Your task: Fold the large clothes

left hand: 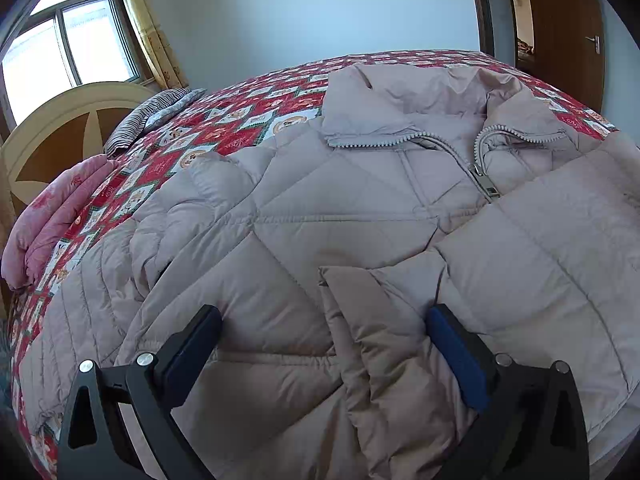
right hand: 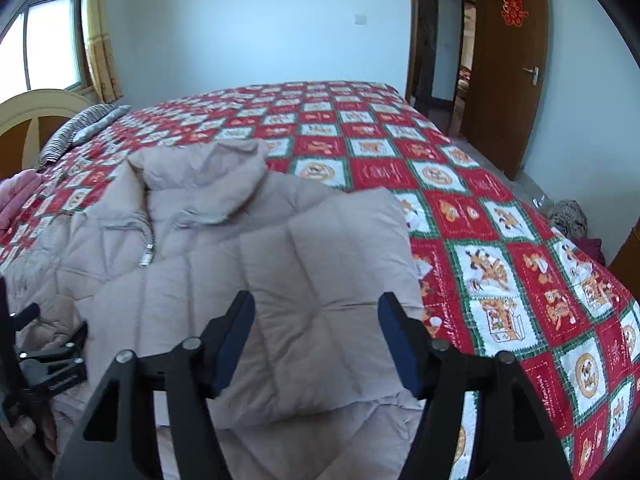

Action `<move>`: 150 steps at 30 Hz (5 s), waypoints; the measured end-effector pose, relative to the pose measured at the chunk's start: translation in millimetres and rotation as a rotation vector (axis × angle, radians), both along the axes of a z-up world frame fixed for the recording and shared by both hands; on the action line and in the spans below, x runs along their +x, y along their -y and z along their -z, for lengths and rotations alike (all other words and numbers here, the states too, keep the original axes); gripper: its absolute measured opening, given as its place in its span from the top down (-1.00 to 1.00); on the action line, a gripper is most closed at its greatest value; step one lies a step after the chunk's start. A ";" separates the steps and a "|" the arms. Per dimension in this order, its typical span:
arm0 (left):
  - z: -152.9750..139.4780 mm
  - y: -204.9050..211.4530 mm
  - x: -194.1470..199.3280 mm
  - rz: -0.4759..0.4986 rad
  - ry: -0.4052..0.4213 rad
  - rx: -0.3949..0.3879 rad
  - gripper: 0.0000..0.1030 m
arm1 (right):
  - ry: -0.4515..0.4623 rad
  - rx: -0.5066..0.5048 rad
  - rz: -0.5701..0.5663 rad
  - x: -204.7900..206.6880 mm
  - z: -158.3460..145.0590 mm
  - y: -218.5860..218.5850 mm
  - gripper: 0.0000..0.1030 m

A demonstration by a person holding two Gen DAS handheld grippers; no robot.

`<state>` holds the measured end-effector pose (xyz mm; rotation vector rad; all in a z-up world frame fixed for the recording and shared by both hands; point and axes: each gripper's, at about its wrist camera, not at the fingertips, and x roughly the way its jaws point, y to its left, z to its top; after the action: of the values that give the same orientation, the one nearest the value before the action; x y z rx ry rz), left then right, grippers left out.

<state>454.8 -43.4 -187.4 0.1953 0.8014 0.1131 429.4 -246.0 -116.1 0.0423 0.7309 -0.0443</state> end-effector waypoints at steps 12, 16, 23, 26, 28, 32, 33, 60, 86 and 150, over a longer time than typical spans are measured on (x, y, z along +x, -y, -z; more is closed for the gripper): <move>-0.3 0.1 -0.5 0.001 0.000 -0.003 -0.99 | -0.078 0.004 -0.174 5.4 55.1 -83.0 -0.41; -0.3 0.2 0.2 0.002 -0.002 -0.007 -0.99 | -0.122 -0.007 -0.163 9.5 71.5 -84.0 -0.42; -0.3 0.2 0.6 0.002 -0.002 -0.005 -0.99 | -0.132 -0.052 -0.157 9.3 76.9 -88.5 -0.44; -0.5 0.4 1.0 0.001 -0.001 -0.001 -0.99 | -0.131 -0.070 -0.154 9.5 77.4 -91.8 -0.45; -0.1 0.2 0.9 0.001 0.000 0.004 -0.99 | -0.131 -0.077 -0.152 9.5 78.0 -92.5 -0.45; 0.0 0.2 1.6 0.001 -0.001 0.007 -0.99 | -0.130 -0.083 -0.151 9.1 79.1 -93.7 -0.45; 0.1 0.5 1.7 0.001 -0.001 0.009 -0.99 | -0.130 -0.085 -0.150 9.0 79.1 -94.3 -0.45; -54.7 -235.0 -88.7 -0.369 0.077 0.115 -0.98 | -0.116 -0.103 -0.143 8.3 79.2 -96.2 -0.45; -23.1 -371.4 -129.9 -0.543 0.050 -0.157 0.85 | -0.107 -0.123 -0.140 6.9 78.5 -98.3 -0.46; -105.3 2.8 -98.4 0.285 0.286 0.012 -0.86 | -0.002 0.192 -0.061 -78.6 57.6 -5.1 -0.61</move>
<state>356.3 -46.3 -82.1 0.2951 0.4823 -0.1217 350.8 -240.9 -173.7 0.2032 0.7364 0.0845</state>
